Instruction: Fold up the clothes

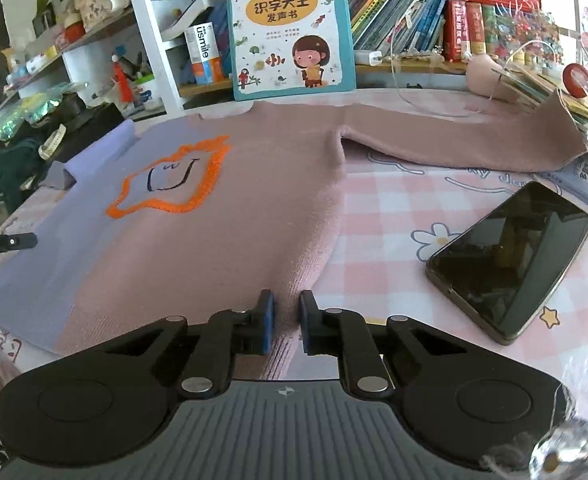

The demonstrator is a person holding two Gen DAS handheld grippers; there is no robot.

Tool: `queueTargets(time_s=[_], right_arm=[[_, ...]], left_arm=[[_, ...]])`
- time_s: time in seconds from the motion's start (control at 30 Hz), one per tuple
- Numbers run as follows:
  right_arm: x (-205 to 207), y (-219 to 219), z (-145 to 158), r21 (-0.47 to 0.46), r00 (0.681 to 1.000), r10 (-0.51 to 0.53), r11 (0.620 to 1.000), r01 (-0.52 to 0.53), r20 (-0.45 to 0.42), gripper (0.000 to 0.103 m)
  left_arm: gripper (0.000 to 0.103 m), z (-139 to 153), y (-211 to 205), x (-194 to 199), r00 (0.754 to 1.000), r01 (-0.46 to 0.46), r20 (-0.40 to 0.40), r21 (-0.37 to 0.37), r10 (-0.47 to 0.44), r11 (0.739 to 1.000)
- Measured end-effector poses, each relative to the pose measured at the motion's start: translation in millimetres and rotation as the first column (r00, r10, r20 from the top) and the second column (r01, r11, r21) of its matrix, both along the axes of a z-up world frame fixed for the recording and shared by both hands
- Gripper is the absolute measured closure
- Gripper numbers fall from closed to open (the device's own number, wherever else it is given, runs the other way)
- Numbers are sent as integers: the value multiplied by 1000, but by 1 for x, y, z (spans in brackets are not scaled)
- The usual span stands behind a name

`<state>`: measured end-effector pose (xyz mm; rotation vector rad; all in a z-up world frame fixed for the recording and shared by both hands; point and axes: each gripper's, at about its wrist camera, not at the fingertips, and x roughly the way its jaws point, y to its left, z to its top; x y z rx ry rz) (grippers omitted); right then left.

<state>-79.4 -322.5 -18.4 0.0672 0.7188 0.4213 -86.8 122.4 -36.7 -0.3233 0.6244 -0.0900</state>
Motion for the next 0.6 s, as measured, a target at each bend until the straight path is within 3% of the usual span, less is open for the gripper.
queueTargets(time_s=[0.13, 0.3, 0.37, 0.4, 0.43, 0.47, 0.6], right_arm=[[-4, 5, -1, -36, 1000, 1, 999, 0, 27, 89], [-8, 11, -1, -88, 998, -4, 996, 9, 64, 77], [-11, 11, 1, -99, 996, -4, 995, 13, 90, 58], [-12, 11, 3, -102, 994, -1, 995, 12, 111, 56], [-14, 12, 6, -105, 991, 2, 994, 12, 132, 51], [-14, 14, 8, -109, 989, 8, 994, 8, 150, 47], [-13, 23, 15, -115, 975, 54, 993, -30, 214, 32]], left_arm=[[96, 0, 1, 0, 1000, 0, 0, -6, 0, 1000], [90, 2, -5, -5, 1000, -11, 0, 41, 10, 999], [71, 6, -8, -11, 1000, -17, 19, 52, 16, 999], [62, 8, -9, -15, 999, -19, 32, 55, 18, 998], [46, 10, -9, -19, 999, -27, 48, 60, 24, 998], [36, 13, -10, -22, 997, -35, 64, 66, 31, 997], [29, 21, -14, -28, 993, -66, 100, 96, 56, 993]])
